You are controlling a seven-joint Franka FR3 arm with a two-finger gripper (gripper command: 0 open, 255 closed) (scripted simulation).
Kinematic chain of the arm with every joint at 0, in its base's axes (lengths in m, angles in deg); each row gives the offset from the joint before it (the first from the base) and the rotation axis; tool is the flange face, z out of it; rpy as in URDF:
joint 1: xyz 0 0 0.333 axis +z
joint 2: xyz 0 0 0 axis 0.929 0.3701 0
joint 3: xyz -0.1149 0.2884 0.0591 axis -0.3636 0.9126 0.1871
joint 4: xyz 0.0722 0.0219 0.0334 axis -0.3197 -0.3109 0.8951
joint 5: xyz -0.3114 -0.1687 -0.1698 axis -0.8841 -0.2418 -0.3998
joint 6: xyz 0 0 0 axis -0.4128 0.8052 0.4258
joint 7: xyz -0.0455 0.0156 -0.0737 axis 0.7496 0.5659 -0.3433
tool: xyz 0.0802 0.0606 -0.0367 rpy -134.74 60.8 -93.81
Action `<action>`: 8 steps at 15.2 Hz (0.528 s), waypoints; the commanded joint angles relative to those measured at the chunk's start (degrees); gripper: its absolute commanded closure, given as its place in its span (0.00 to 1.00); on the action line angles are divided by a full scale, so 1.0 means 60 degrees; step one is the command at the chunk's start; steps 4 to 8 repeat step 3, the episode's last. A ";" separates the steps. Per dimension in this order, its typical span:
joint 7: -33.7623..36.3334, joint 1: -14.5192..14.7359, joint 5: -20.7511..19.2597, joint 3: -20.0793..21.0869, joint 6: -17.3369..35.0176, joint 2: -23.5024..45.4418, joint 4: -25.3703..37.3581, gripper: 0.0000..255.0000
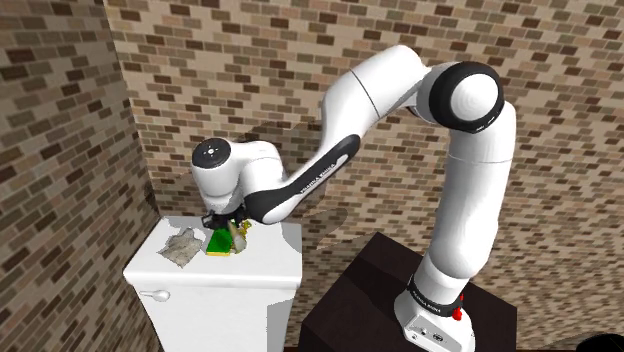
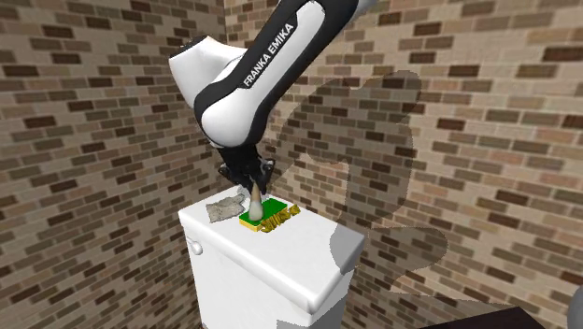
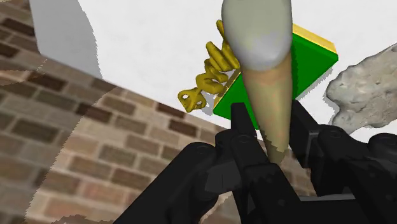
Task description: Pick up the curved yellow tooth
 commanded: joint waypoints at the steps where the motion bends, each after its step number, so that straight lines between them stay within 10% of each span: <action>1: -0.0221 -0.0068 0.0250 0.0083 -0.0117 -0.0211 0.0030 1.00; 8: -0.0237 -0.0071 0.0267 0.0087 -0.0126 -0.0225 0.0033 1.00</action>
